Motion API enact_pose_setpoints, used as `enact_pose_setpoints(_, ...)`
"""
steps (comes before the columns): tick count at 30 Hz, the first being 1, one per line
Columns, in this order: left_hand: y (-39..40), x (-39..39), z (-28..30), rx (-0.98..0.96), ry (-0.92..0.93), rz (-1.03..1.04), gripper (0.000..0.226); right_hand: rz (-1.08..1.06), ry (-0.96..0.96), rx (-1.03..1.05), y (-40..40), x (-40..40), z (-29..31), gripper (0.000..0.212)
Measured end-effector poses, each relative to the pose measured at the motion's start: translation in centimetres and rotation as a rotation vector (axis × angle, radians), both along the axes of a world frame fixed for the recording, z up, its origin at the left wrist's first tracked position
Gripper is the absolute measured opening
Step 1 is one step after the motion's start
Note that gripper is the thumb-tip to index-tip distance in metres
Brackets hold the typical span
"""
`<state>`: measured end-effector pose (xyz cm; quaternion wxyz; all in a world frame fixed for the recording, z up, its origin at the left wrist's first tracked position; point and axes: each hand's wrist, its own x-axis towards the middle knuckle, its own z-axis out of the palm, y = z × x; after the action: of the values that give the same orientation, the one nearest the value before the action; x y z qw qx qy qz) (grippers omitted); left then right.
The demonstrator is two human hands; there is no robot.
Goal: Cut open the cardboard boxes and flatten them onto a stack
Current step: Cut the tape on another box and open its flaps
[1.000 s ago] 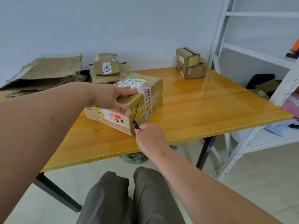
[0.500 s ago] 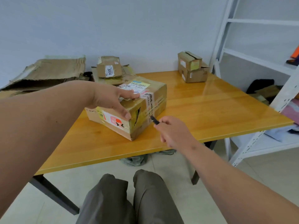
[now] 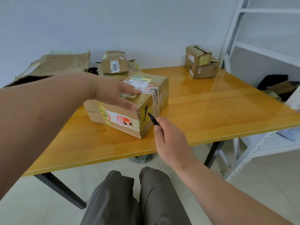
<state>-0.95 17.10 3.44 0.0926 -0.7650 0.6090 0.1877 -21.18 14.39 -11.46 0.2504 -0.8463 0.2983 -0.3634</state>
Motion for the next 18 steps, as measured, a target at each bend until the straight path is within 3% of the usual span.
enact_pose_setpoints(5, -0.3, -1.8, -1.0, -0.132, -0.249, -0.065, 0.111, -0.088, -0.011, 0.011, 0.5, 0.2, -0.5, 0.028)
enact_pose_setpoints(8, -0.2, -2.1, -1.2, -0.168, -0.292, -0.053, 0.112, -0.116, -0.036, 0.024, 0.6, -0.1, -0.6, 0.037)
enact_pose_setpoints(18, -0.1, -2.9, -1.6, -0.223, -0.403, -0.036, 0.113, -0.187, -0.036, -0.005, 1.2, -0.4, -0.9, 0.035)
